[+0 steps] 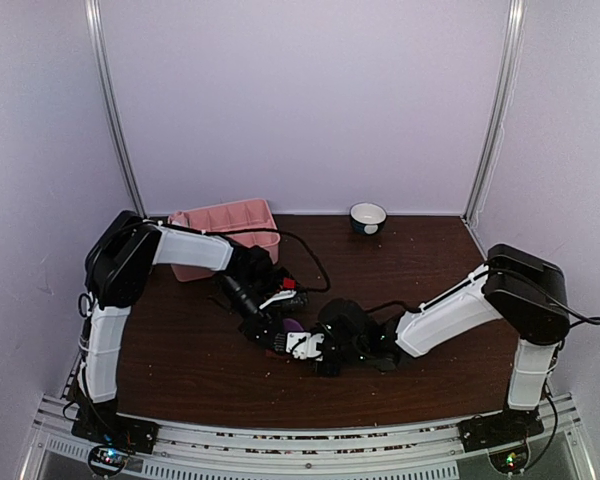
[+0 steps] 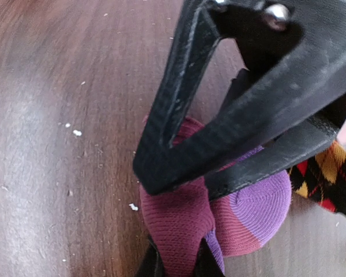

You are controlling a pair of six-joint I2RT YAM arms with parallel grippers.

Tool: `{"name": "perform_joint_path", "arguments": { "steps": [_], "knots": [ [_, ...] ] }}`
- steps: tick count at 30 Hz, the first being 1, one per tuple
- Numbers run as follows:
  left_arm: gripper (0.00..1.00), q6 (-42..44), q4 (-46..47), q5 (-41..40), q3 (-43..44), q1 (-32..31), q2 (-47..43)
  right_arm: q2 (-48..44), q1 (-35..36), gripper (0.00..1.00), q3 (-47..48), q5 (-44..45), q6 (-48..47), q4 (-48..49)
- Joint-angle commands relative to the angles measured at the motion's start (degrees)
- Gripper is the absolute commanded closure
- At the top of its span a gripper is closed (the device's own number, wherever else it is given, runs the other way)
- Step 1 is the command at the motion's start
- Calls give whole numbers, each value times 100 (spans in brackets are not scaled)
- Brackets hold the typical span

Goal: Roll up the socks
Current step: Roll the sock at the center of the board.

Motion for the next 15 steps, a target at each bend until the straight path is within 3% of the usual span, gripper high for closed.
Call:
{"name": "perform_joint_path", "arguments": {
  "steps": [1,5,10,15],
  "knots": [
    [55,-107,617,-850,-476,143,-411,167,-45,100,113,-191,267,-730],
    [55,-3,1139,-922,-987,285,-1135,158,-69,100,188,-500,772,-1098],
    [55,-49,2528,-1017,-2090,348,-2318,264,-239,100,480,-1158,1609,-1755],
    [56,-113,2856,-920,-2415,346,-2614,606,-454,100,882,-1988,2256,-2522]
  ]
}}
